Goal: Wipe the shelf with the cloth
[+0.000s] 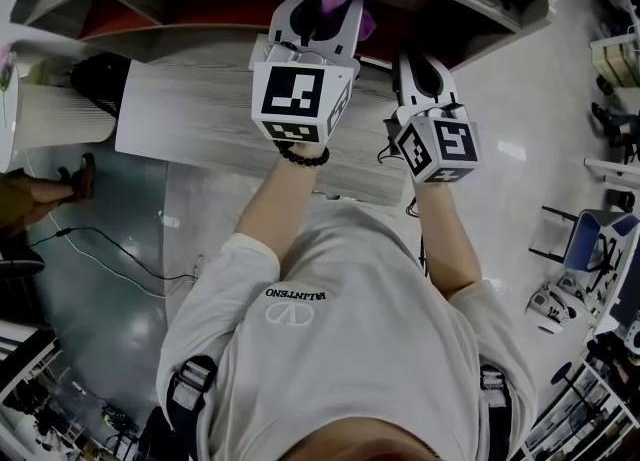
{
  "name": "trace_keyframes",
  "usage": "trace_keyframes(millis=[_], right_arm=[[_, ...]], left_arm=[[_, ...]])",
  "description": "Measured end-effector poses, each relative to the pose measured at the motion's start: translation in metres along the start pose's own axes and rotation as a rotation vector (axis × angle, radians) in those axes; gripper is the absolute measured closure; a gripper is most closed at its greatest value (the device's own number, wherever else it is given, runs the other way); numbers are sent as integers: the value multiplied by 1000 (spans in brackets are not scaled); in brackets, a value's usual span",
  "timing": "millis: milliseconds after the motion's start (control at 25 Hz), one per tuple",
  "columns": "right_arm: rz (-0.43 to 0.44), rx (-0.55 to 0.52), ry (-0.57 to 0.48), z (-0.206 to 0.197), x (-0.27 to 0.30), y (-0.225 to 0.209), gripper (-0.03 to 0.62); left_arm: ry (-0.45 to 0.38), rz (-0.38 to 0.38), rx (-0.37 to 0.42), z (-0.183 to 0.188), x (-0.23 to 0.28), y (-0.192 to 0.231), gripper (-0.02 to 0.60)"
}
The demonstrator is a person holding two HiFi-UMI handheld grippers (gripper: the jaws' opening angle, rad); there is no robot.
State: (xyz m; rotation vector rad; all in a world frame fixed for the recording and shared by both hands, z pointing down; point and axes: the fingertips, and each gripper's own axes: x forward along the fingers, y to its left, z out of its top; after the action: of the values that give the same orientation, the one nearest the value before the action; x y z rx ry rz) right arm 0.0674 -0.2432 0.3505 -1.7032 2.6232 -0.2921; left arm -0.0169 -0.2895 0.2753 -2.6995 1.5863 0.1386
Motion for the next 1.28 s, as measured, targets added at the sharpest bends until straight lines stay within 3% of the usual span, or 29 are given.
trace_keyframes(millis=[480, 1280], right_arm=[[-12, 8, 27, -13, 3, -3, 595], [-10, 21, 56, -33, 5, -6, 595]], left_arm=[[51, 1, -31, -29, -2, 2, 480], [158, 27, -14, -86, -9, 7, 480]])
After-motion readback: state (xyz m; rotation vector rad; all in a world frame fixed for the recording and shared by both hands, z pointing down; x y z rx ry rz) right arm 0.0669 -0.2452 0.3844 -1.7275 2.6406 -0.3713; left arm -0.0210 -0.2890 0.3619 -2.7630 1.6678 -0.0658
